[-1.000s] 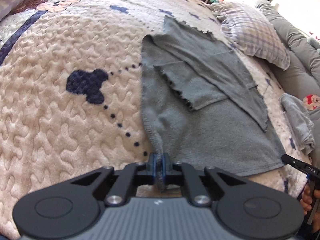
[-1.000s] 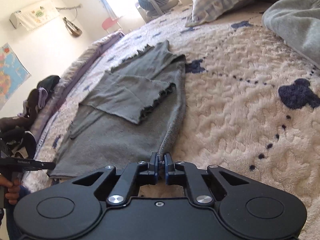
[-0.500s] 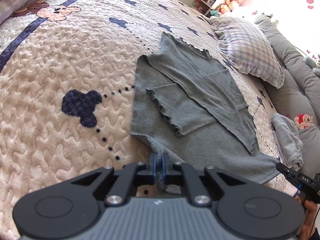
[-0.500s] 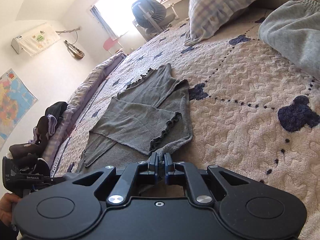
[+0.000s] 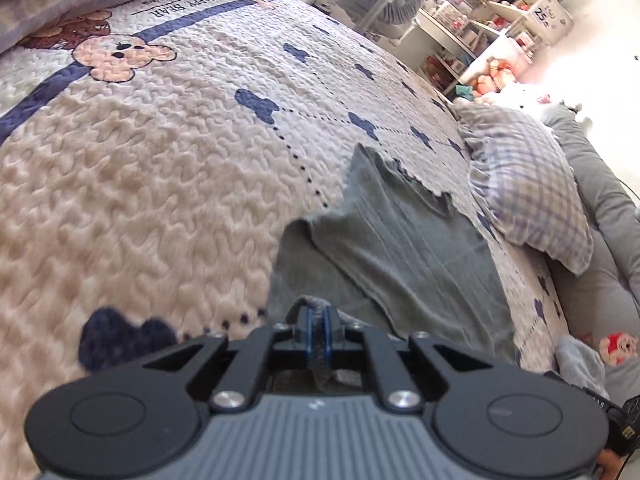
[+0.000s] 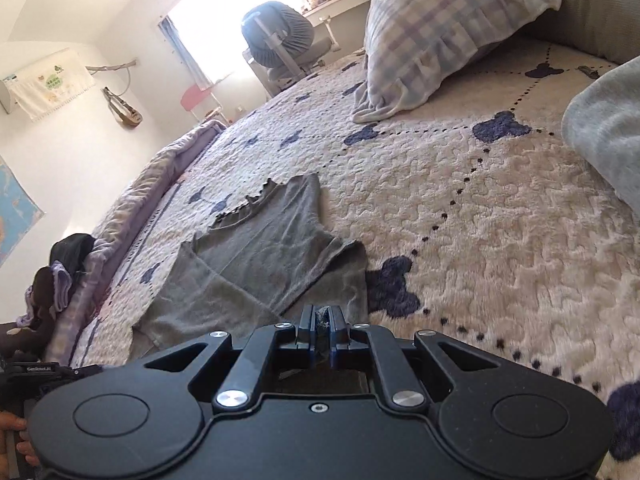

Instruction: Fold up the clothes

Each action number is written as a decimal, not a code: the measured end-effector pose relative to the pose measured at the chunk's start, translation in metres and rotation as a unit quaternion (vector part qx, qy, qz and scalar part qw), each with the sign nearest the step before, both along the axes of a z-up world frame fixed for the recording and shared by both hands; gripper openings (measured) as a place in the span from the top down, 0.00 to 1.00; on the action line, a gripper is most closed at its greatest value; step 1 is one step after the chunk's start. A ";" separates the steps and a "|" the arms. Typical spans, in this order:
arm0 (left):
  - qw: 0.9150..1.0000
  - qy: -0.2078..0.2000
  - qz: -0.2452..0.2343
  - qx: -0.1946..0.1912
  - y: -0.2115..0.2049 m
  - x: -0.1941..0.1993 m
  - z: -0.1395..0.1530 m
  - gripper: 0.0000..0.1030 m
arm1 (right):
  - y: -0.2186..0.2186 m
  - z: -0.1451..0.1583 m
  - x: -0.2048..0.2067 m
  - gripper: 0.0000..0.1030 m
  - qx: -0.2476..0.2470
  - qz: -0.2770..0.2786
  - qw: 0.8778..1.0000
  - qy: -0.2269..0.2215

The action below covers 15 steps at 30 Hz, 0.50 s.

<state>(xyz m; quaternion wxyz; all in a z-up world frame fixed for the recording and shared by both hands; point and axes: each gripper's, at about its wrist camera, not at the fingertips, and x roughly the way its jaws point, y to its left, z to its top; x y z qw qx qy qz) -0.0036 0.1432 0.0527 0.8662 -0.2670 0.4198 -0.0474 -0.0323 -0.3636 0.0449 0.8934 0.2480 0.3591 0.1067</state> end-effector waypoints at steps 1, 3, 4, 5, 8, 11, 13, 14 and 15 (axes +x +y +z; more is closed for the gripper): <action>1.000 0.004 0.006 -0.001 0.000 0.008 -0.004 0.94 | 0.001 -0.004 0.011 0.94 -0.004 -0.005 1.000 0.003; 1.000 0.014 0.018 -0.004 0.002 0.022 -0.013 0.94 | 0.003 -0.014 0.033 0.94 -0.004 -0.014 1.000 0.015; 1.000 0.018 0.025 -0.004 0.005 0.028 -0.017 0.94 | 0.004 -0.019 0.043 0.94 -0.003 -0.019 1.000 0.023; 0.999 0.020 0.029 -0.011 0.008 0.032 -0.021 0.93 | 0.005 -0.021 0.051 0.94 -0.006 -0.023 0.999 0.028; 0.999 0.016 0.035 -0.028 0.017 0.034 -0.026 0.91 | 0.009 -0.026 0.069 0.93 -0.023 -0.032 0.999 0.031; 1.000 -0.008 0.009 -0.024 0.021 0.028 -0.020 0.68 | 0.006 -0.027 0.072 0.89 -0.050 -0.050 0.997 0.036; 1.000 -0.021 -0.013 -0.012 0.021 0.022 -0.013 0.57 | -0.002 -0.026 0.069 0.88 -0.059 -0.050 0.997 0.031; 0.999 -0.033 -0.026 -0.009 0.022 0.018 -0.009 0.56 | -0.005 -0.023 0.064 0.87 -0.063 -0.049 0.997 0.023; 0.998 -0.045 -0.043 -0.005 0.021 0.014 -0.005 0.53 | -0.009 -0.020 0.059 0.86 -0.065 -0.047 0.997 0.013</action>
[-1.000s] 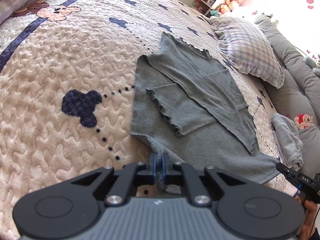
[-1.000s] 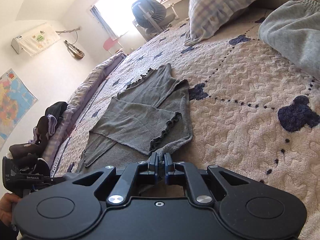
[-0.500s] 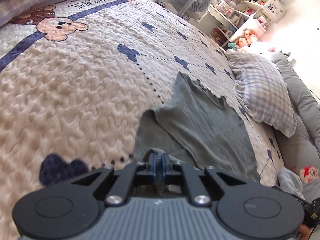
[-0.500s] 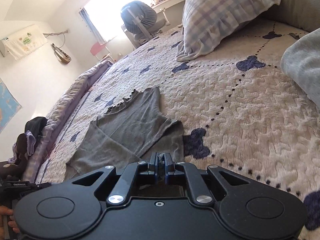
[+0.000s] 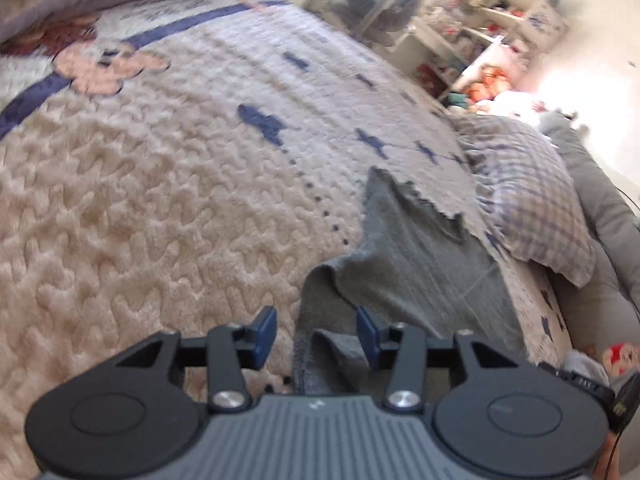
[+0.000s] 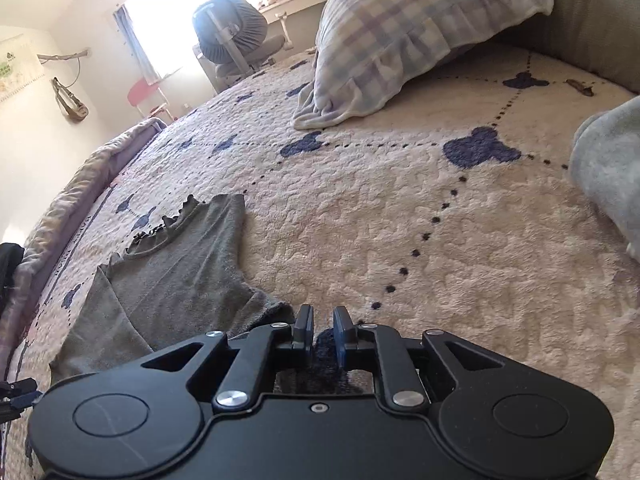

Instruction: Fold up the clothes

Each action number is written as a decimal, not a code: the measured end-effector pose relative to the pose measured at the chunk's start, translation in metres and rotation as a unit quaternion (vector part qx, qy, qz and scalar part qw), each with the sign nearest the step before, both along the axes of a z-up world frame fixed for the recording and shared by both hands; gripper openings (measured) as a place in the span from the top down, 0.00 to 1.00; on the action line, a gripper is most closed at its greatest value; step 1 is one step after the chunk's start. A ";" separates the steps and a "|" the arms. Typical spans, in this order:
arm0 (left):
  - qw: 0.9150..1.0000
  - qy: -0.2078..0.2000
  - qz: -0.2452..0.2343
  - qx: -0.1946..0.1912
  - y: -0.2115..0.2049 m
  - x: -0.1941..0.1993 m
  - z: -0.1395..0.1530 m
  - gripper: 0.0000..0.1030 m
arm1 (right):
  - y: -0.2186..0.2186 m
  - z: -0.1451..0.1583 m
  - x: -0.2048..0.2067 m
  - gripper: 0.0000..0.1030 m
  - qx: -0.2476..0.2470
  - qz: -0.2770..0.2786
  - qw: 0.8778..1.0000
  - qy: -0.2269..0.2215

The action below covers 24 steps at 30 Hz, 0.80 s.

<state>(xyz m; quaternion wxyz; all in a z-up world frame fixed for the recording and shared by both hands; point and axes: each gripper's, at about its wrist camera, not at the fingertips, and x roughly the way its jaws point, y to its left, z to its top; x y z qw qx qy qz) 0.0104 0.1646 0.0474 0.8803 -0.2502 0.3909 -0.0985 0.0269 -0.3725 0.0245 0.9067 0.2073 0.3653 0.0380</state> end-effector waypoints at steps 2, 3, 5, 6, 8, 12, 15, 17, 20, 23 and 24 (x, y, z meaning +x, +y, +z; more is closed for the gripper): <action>0.999 -0.021 -0.038 0.012 -0.003 -0.006 0.008 0.45 | -0.009 0.009 -0.013 0.73 0.008 0.019 0.999 -0.026; 0.997 -0.031 -0.061 0.024 -0.006 -0.009 0.011 0.41 | -0.010 0.012 -0.018 0.71 0.003 0.034 0.999 -0.038; 0.990 -0.055 -0.118 0.062 -0.016 -0.013 0.015 0.40 | -0.007 0.017 -0.026 0.70 -0.033 0.075 0.995 -0.053; 0.984 -0.063 -0.145 0.079 -0.021 -0.015 0.015 0.36 | -0.002 0.018 -0.028 0.70 -0.054 0.101 0.992 -0.053; 0.975 -0.070 -0.186 0.100 -0.032 -0.015 0.011 0.28 | 0.008 0.018 -0.030 0.70 -0.084 0.147 0.984 -0.047; 0.963 -0.064 -0.211 0.158 -0.053 -0.006 -0.007 0.25 | 0.028 0.013 -0.029 0.70 -0.123 0.181 0.975 -0.047; 0.955 -0.059 -0.205 0.208 -0.067 0.002 -0.016 0.36 | 0.041 0.008 -0.021 0.70 -0.145 0.177 0.972 -0.051; 0.956 -0.065 -0.195 0.210 -0.068 0.005 -0.014 0.55 | 0.050 0.004 -0.018 0.70 -0.164 0.179 0.968 -0.055; 0.965 -0.070 -0.173 0.184 -0.061 0.007 -0.009 0.85 | 0.062 -0.001 -0.014 0.90 -0.199 0.183 0.961 -0.058; 0.969 -0.073 -0.163 0.170 -0.060 0.008 -0.010 0.90 | 0.067 -0.004 -0.017 0.95 -0.219 0.176 0.957 -0.068; 0.969 -0.076 -0.161 0.171 -0.061 0.008 -0.009 0.91 | 0.068 -0.004 -0.019 0.96 -0.222 0.172 0.957 -0.072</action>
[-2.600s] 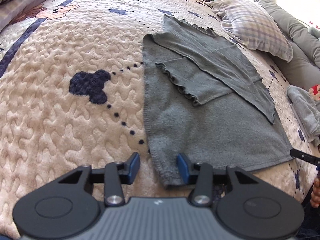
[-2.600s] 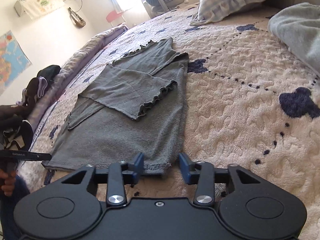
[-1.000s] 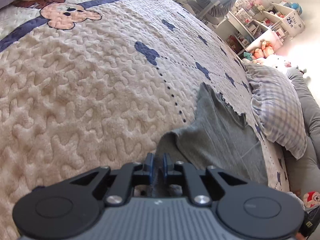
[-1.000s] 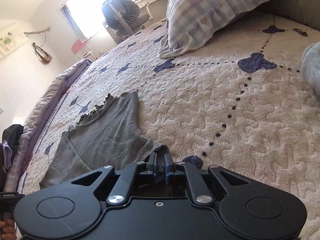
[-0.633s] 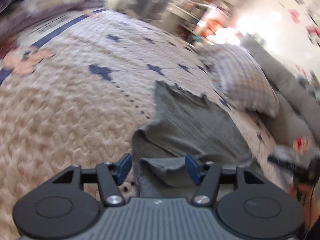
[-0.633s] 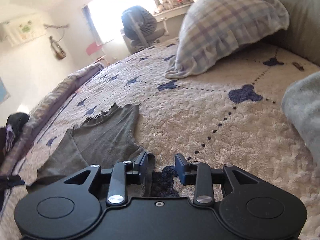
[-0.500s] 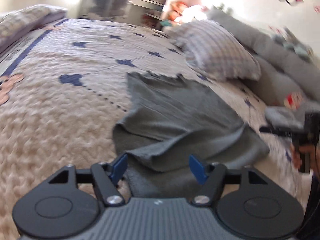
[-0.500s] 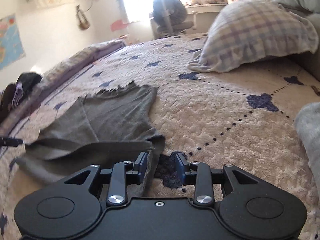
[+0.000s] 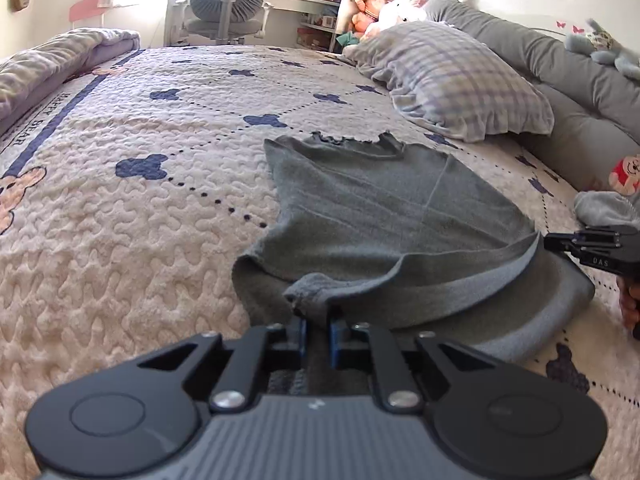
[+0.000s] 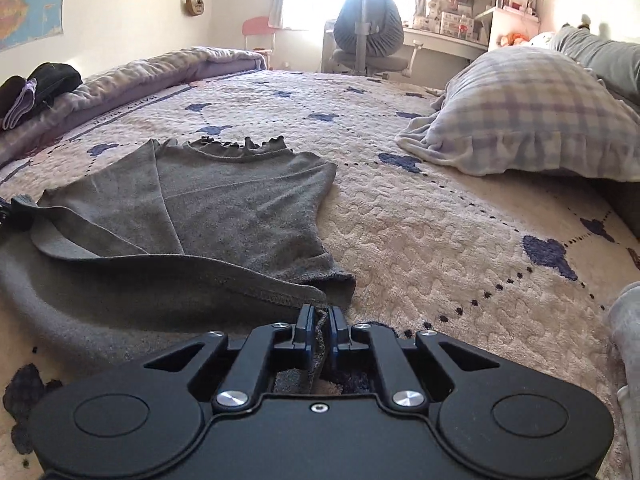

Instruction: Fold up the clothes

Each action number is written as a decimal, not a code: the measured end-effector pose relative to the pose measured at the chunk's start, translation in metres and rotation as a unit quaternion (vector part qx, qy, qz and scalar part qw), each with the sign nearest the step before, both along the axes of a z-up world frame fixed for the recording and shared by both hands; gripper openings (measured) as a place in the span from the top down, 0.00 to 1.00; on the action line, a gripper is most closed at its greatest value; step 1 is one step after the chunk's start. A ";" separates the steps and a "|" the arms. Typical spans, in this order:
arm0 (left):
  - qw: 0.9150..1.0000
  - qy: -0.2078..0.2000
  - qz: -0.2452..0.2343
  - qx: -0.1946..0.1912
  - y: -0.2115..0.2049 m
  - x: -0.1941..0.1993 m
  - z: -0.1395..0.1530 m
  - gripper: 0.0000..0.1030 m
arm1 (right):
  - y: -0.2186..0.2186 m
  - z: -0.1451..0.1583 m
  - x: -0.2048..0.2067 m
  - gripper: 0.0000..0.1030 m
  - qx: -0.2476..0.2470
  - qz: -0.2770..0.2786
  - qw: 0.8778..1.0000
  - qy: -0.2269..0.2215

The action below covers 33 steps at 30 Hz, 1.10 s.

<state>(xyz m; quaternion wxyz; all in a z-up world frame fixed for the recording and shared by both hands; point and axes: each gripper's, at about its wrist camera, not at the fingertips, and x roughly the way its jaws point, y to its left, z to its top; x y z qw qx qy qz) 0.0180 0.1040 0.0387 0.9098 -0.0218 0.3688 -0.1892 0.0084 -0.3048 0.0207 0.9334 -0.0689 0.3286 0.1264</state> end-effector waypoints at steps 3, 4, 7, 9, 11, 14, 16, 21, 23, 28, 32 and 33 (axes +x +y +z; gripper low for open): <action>1.000 -0.017 0.008 -0.011 0.000 -0.002 0.007 0.91 | 0.001 0.005 -0.006 0.97 -0.009 -0.013 1.000 -0.024; 0.999 -0.022 0.012 -0.020 0.001 -0.002 0.010 0.91 | 0.000 0.006 -0.007 0.97 -0.007 -0.018 0.999 -0.030; 0.998 -0.024 0.035 -0.053 0.007 0.001 0.017 0.91 | 0.001 0.011 -0.005 0.97 -0.012 -0.023 0.999 -0.041; 0.995 -0.012 0.055 -0.078 0.011 0.005 0.017 0.90 | 0.002 0.012 -0.004 0.97 -0.023 -0.024 0.998 -0.050; 0.994 -0.002 0.080 -0.080 0.013 0.013 0.013 0.90 | 0.004 0.014 -0.001 0.97 -0.028 -0.027 0.998 -0.058; 0.991 0.009 0.109 -0.079 0.016 0.022 0.003 0.86 | 0.002 0.020 0.010 0.97 -0.019 -0.044 0.997 -0.061; 0.989 0.014 0.115 -0.088 0.020 0.025 -0.003 0.85 | 0.002 0.017 0.018 0.97 -0.033 -0.061 0.996 -0.061; 0.988 0.008 0.119 -0.093 0.024 0.027 -0.006 0.79 | -0.013 0.002 0.035 0.97 -0.004 -0.097 0.994 -0.040; 0.986 -0.002 0.128 -0.109 0.030 0.027 -0.001 0.68 | -0.013 0.004 0.031 0.97 -0.001 -0.088 0.995 -0.042; 0.983 -0.036 0.145 -0.104 0.039 0.028 0.013 0.46 | -0.020 0.018 0.020 0.91 0.035 -0.089 0.995 -0.025; 0.985 -0.042 0.136 -0.093 0.039 0.023 0.015 0.36 | -0.023 0.024 0.013 0.71 0.031 -0.077 0.996 -0.017; 0.986 -0.041 0.131 -0.091 0.039 0.023 0.015 0.34 | -0.023 0.025 0.012 0.69 0.028 -0.072 0.997 -0.015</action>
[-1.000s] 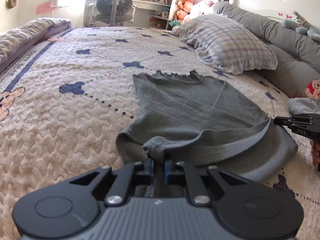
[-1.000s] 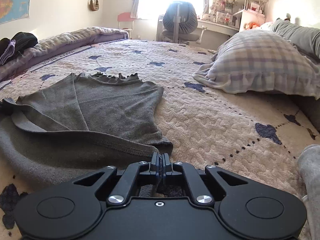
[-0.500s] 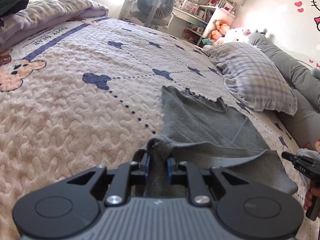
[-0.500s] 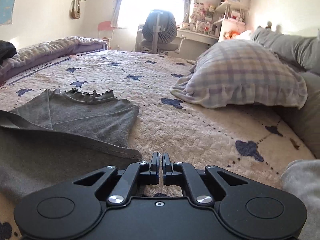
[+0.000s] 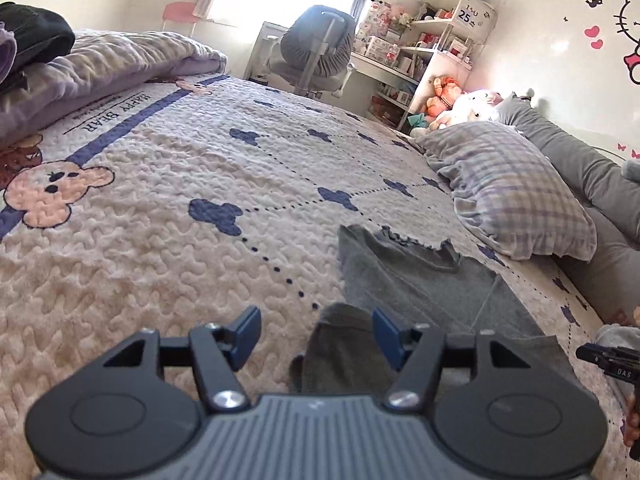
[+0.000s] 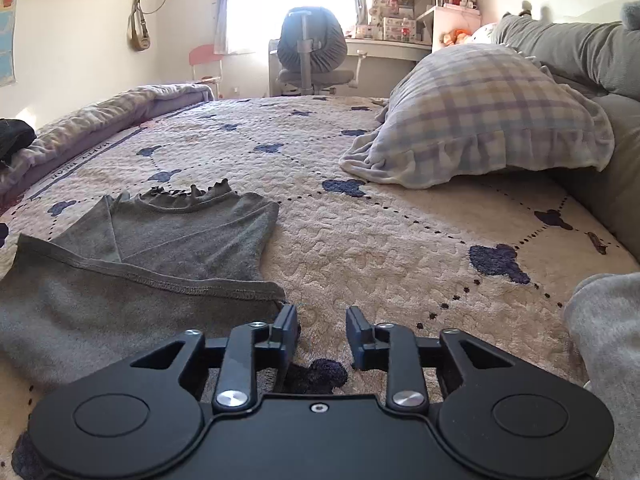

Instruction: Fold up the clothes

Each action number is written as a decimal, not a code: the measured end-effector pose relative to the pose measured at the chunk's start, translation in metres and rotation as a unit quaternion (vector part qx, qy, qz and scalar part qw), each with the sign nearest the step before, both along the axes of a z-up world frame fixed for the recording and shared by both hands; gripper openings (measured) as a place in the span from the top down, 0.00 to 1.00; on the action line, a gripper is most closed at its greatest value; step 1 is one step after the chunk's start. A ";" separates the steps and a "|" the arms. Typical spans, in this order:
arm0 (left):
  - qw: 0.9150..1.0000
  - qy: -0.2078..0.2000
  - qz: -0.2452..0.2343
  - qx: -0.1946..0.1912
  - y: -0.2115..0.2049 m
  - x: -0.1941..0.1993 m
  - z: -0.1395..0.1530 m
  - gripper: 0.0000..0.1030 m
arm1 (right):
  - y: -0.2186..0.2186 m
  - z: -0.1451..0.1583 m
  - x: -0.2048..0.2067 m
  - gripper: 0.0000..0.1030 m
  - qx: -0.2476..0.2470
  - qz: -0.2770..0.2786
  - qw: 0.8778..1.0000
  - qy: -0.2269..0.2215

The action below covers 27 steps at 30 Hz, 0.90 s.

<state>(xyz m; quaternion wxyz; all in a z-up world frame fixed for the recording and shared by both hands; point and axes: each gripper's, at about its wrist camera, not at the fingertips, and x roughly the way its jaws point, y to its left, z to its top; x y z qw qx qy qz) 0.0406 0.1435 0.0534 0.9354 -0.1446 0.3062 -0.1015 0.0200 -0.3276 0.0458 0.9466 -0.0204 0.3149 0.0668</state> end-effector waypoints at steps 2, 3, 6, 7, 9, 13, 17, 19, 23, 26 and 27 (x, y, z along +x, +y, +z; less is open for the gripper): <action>1.000 -0.004 -0.008 0.018 0.001 -0.002 0.001 0.31 | 0.003 0.002 -0.004 0.64 -0.025 0.020 0.999 0.001; 1.000 -0.006 -0.014 0.024 0.001 -0.003 0.002 0.25 | 0.004 0.002 -0.006 0.63 -0.037 0.026 0.999 -0.004; 0.999 -0.009 -0.037 0.030 0.003 -0.007 0.002 0.23 | 0.003 0.002 -0.012 0.59 -0.027 0.030 0.999 -0.008; 0.998 -0.010 -0.047 0.032 0.002 -0.008 0.002 0.23 | 0.003 0.002 -0.013 0.59 -0.020 0.032 0.999 -0.007; 0.997 -0.014 -0.068 0.043 -0.001 -0.012 0.004 0.22 | 0.005 0.004 -0.014 0.59 -0.024 0.043 0.999 -0.012; 0.995 -0.014 -0.078 0.052 -0.008 -0.006 0.001 0.22 | 0.009 0.012 -0.013 0.58 -0.037 0.050 0.998 -0.026; 0.994 -0.006 -0.092 0.052 -0.017 0.009 -0.009 0.22 | 0.011 0.012 -0.002 0.56 -0.040 0.053 0.998 -0.016; 0.994 0.018 -0.100 0.039 -0.021 0.019 -0.019 0.23 | 0.011 0.010 0.004 0.56 -0.028 0.052 0.998 -0.007; 0.993 0.030 -0.095 0.059 -0.030 0.028 -0.028 0.41 | 0.016 0.005 0.015 0.56 -0.013 0.052 0.999 0.006; 0.996 0.032 -0.082 0.020 -0.025 0.033 -0.025 0.59 | 0.021 0.000 0.027 0.59 -0.011 0.051 0.999 0.011; 0.996 0.033 -0.077 0.013 -0.024 0.035 -0.025 0.71 | 0.022 -0.003 0.032 0.59 -0.011 0.047 0.999 0.016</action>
